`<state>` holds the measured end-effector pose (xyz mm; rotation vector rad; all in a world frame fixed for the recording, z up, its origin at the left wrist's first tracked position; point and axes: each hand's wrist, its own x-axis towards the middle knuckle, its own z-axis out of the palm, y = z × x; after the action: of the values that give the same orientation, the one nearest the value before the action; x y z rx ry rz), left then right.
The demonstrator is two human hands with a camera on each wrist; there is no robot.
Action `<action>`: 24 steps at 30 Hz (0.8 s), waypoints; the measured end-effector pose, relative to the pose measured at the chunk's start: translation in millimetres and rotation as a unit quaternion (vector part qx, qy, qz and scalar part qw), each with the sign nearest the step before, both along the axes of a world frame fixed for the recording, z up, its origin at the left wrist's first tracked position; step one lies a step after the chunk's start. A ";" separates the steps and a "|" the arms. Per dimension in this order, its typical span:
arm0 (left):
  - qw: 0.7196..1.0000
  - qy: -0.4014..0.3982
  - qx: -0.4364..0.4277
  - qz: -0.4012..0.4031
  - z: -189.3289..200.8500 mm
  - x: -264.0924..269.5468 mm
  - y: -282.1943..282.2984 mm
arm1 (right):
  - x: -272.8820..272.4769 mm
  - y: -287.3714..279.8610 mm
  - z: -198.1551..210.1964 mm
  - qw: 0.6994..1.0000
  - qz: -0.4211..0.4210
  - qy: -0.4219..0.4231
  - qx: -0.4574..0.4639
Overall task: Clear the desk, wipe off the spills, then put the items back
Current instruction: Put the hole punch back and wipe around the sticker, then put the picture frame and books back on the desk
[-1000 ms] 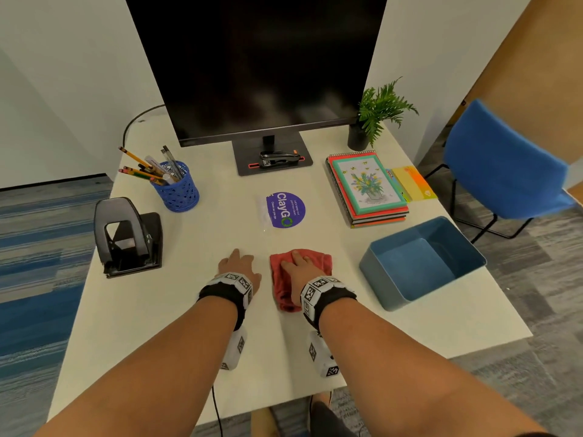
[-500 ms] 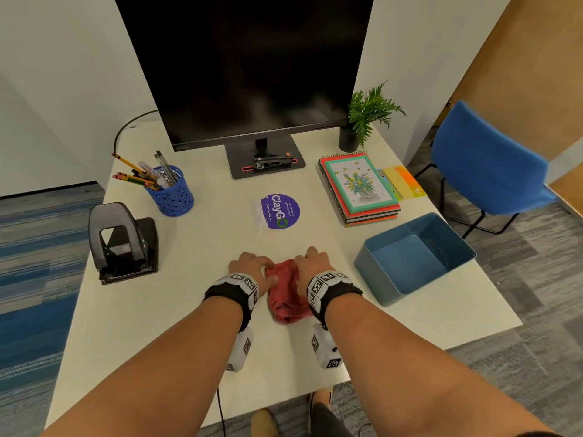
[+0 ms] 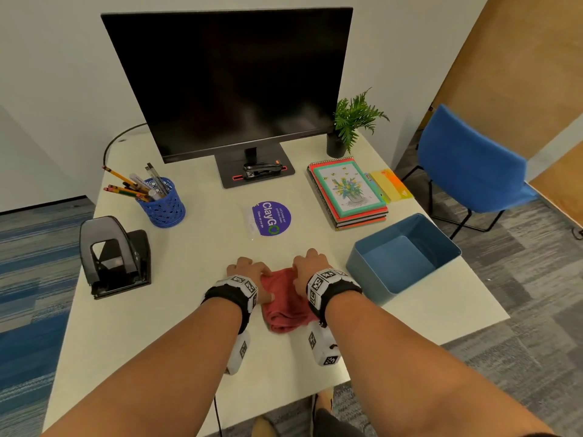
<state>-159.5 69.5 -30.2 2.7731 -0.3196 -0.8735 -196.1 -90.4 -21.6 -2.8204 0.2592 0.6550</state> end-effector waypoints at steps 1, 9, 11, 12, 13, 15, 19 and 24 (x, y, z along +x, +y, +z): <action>1.000 -0.007 -0.001 -0.001 3.9 2.2 -2.4 | 3.9 -2.6 4.6 1.000 -0.010 -0.013 0.001; 0.998 -0.033 -0.044 0.001 44.7 37.4 -35.2 | 48.5 -29.8 44.9 0.998 -0.042 -0.025 -0.028; 0.997 -0.046 -0.067 0.007 54.3 47.3 -46.0 | 59.2 -39.9 53.2 0.998 -0.042 -0.029 -0.036; 0.996 -0.056 -0.074 0.010 58.8 52.1 -52.3 | 64.5 -46.7 56.5 0.998 -0.044 -0.031 -0.037; 0.995 -0.066 -0.077 0.015 63.3 56.8 -59.5 | 69.8 -54.3 60.9 0.998 -0.046 -0.031 -0.038; 0.994 -0.074 -0.081 0.029 68.6 64.5 -70.0 | 78.1 -66.7 67.8 0.997 -0.055 -0.029 -0.040; 0.989 -0.076 -0.109 0.066 73.3 80.5 -100.8 | 99.8 -103.7 81.3 0.995 -0.078 -0.028 -0.047; 0.984 -0.071 -0.124 0.108 76.1 100.5 -138.9 | 127.7 -149.2 89.4 0.998 -0.051 -0.021 -0.035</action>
<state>-59.0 -69.4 45.9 2.5804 -0.1342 -0.5437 -68.4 -239.6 67.8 -2.8604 0.4233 0.5754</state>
